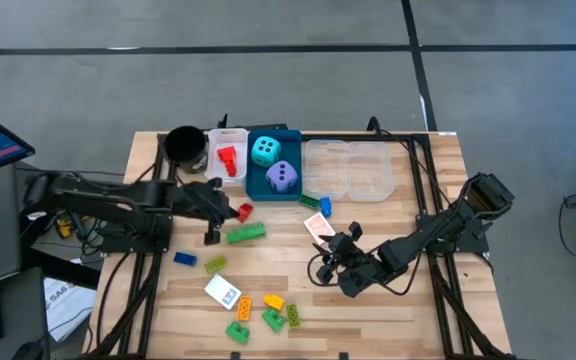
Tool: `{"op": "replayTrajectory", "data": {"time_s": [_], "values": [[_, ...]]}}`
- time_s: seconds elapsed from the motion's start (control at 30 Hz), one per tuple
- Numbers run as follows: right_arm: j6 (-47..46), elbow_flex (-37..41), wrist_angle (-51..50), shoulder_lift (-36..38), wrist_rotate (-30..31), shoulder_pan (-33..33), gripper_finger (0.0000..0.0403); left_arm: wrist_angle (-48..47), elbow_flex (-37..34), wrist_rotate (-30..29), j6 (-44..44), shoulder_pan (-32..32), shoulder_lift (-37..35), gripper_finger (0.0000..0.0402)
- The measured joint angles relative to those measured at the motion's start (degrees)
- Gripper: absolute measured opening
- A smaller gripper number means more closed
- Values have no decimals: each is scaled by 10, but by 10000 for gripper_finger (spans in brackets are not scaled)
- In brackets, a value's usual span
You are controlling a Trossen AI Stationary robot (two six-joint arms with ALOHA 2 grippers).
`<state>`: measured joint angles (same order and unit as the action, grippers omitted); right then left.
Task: Pick & Place Toys
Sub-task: Put the large green game piece into the white bin
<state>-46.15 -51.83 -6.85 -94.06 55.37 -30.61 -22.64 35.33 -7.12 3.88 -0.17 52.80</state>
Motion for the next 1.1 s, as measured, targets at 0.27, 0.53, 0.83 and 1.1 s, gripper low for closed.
{"op": "replayTrajectory", "data": {"time_s": [0.27,0.53,0.83,1.1], "values": [[0,0,-1,0,0,0,126,7,0,14,-50,-7,1,71],[0,0,-1,0,0,0,126,0,-1,36,-204,-20,80,205],[0,0,-1,0,0,0,126,-4,-1,54,-207,-16,177,296],[0,0,-1,0,0,0,126,8,-1,54,-207,-18,240,297]]}}
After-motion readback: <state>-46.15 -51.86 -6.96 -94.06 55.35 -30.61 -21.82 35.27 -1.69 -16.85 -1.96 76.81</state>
